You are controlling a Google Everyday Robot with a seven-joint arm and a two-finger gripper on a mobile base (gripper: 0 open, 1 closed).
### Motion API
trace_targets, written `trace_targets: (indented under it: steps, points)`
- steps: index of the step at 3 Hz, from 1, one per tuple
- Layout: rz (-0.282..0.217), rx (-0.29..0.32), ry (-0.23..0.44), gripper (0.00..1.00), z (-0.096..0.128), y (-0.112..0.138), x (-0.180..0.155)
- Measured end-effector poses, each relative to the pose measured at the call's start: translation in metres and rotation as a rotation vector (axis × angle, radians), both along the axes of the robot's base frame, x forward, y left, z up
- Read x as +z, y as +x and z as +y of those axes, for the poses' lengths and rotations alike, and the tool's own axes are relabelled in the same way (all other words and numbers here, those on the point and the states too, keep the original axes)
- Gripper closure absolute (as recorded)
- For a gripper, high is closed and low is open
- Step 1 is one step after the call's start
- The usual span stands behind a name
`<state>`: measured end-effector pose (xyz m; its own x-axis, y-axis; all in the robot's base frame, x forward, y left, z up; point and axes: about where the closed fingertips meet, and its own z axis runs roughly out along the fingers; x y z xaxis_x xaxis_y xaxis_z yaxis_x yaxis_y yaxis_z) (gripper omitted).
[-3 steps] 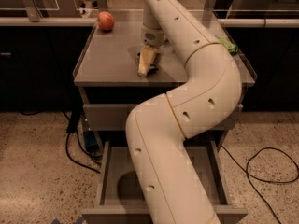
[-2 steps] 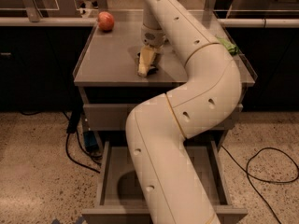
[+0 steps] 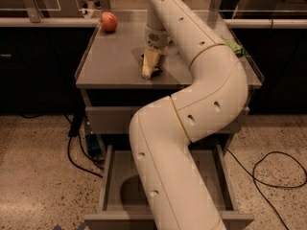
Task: Place rxbar chocolate into middle drawer
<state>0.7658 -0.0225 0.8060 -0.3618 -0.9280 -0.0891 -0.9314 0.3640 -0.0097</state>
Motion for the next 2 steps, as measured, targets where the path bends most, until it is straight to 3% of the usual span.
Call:
trace_targets:
  steps: [2]
  points:
    - [0.000, 0.000, 0.000, 1.00, 0.0000, 0.0000, -0.0077]
